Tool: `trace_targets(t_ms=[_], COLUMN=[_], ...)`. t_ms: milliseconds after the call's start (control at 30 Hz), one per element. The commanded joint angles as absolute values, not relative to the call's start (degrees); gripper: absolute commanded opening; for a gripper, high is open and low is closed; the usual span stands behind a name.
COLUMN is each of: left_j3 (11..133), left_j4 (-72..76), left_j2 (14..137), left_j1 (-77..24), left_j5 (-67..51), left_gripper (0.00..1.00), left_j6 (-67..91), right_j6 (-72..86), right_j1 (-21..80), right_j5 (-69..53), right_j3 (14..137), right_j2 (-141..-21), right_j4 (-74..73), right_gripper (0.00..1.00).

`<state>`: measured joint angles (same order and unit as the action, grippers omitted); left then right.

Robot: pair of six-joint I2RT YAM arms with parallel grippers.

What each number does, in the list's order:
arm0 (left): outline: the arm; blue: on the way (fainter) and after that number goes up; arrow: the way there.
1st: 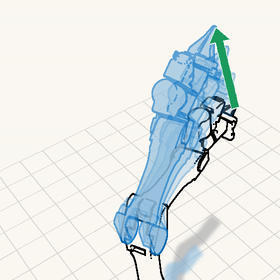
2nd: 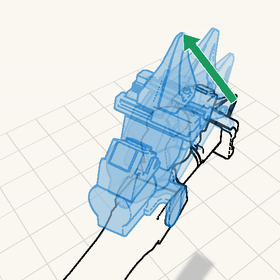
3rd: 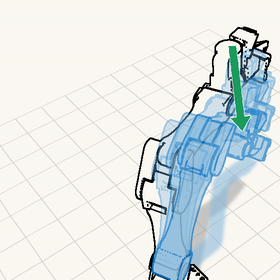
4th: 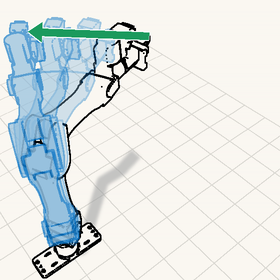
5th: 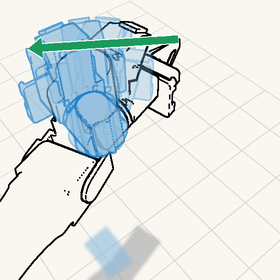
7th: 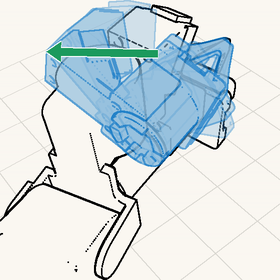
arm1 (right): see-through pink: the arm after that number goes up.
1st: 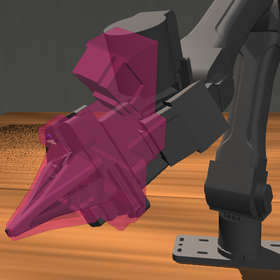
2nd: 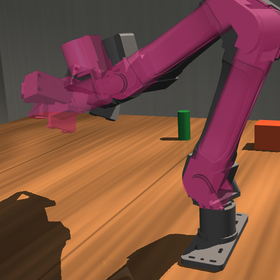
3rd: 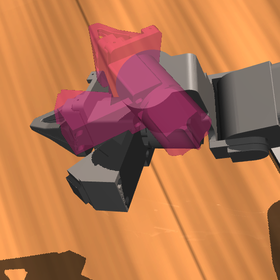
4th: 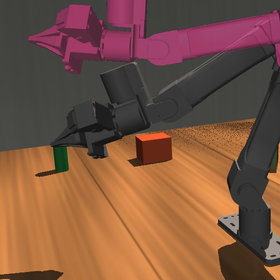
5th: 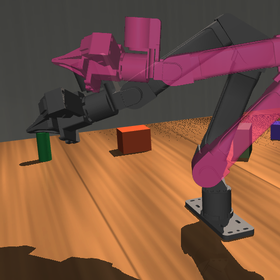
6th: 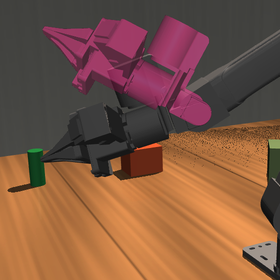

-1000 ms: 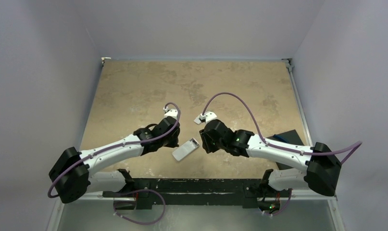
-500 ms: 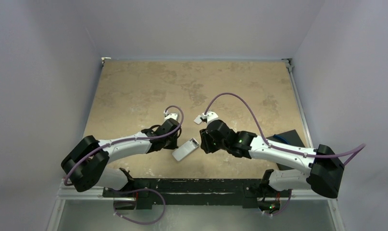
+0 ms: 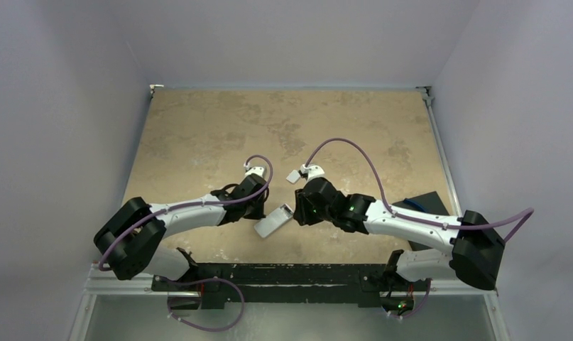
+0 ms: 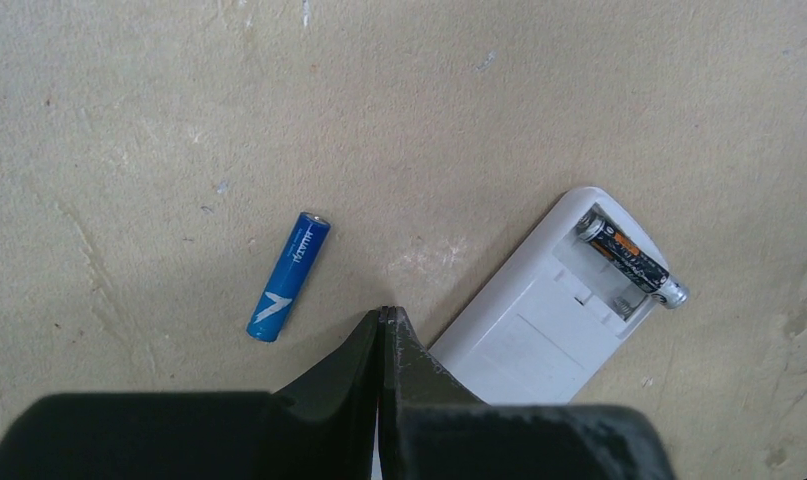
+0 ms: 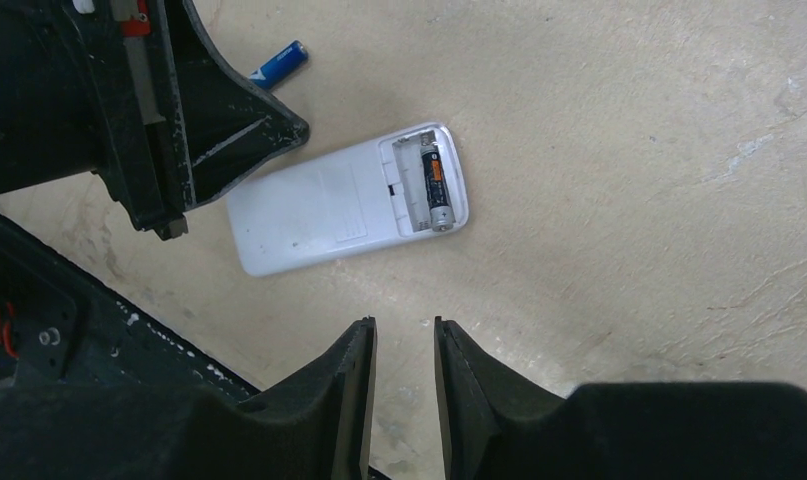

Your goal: Load the batteries into the remote control

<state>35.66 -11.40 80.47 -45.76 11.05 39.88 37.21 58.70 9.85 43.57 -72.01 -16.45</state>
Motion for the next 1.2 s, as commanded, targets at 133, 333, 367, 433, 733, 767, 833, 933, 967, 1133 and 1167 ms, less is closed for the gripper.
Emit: trace_targets(t_ms=[133,333,367,433,733,767,833,933,967,1133,1167], left_j3=[34.0,33.3,33.1,32.7,30.9,30.7,30.4,29.6,29.3,28.4,28.4], left_j4=[-10.2,-10.1,-10.0,-9.9,-9.2,-9.2,-9.0,-8.5,-8.2,-8.2,-8.5], left_j2=[81.7,81.6,81.6,81.6,81.1,81.1,80.9,80.6,80.4,79.8,79.6], left_j1=[-46.0,-46.8,-46.8,-47.2,-48.9,-49.1,-49.6,-50.2,-50.4,-51.6,-51.8], left_j5=[7.0,6.5,6.5,6.4,5.9,5.8,5.7,5.3,5.2,5.2,5.2], left_gripper=[0.0,0.0,0.0,0.0,0.0,0.0,0.0,0.0,0.0,0.0,0.0], left_j6=[41.2,42.1,42.3,42.5,44.6,44.9,45.4,46.4,46.7,48.0,48.3], right_j6=[41.3,42.4,42.4,42.5,43.2,43.2,43.2,43.2,43.2,43.0,42.9], right_j1=[58.6,58.5,58.5,58.5,58.4,58.4,58.4,58.4,58.4,58.4,58.4], right_j5=[13.4,15.0,15.1,15.3,16.4,16.3,16.4,16.4,16.4,16.2,16.1], right_j3=[44.1,45.1,45.2,45.4,46.3,46.4,46.6,47.0,47.0,47.4,47.5], right_j2=[-73.5,-74.3,-74.3,-74.5,-75.3,-75.4,-75.5,-75.5,-75.6,-76.1,-76.3], right_j4=[-14.6,-15.3,-15.3,-15.6,-16.2,-16.2,-16.3,-16.4,-16.5,-16.6,-16.5], right_gripper=[0.35,0.36,0.36,0.36,0.38,0.38,0.38,0.38,0.38,0.38,0.38])
